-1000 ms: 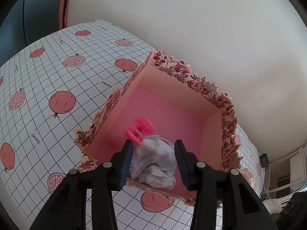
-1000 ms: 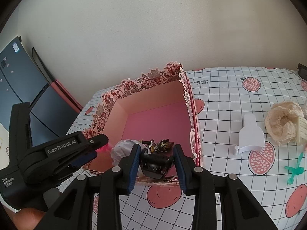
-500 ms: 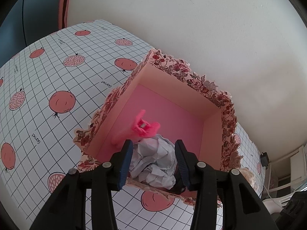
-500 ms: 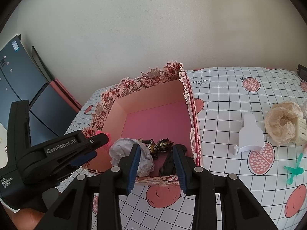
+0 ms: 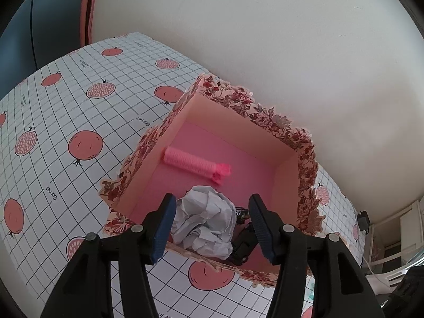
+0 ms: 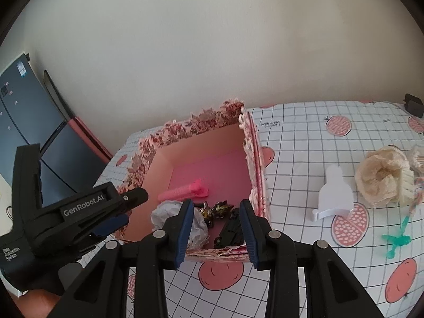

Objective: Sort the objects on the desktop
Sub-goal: 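Withdraw both open tools from the pink box toward the remaining objects, then move left tool to the white plastic cutout while right approaches the rainbow rope toy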

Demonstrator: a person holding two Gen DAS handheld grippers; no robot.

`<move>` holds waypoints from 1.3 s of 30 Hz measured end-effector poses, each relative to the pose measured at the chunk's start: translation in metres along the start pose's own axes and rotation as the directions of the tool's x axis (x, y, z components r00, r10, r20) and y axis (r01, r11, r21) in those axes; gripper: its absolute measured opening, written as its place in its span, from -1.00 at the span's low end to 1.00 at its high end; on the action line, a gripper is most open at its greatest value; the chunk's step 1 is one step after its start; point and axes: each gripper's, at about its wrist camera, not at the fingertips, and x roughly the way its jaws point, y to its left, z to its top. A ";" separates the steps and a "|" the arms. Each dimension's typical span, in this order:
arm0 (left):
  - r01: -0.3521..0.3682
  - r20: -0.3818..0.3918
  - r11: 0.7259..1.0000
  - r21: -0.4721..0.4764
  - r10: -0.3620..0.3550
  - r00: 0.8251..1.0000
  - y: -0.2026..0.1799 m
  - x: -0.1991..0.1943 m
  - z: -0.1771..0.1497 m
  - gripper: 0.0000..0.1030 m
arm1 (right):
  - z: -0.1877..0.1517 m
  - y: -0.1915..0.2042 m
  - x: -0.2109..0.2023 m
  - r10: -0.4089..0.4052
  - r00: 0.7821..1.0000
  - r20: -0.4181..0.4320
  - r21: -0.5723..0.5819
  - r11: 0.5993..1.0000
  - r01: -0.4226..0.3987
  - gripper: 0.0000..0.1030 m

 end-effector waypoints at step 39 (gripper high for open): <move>0.115 0.047 0.945 0.305 -0.136 0.990 -0.146 -0.033 -0.060 0.43 | 0.037 -0.149 -0.139 -0.283 0.938 0.200 0.151 0.955 0.256 -0.12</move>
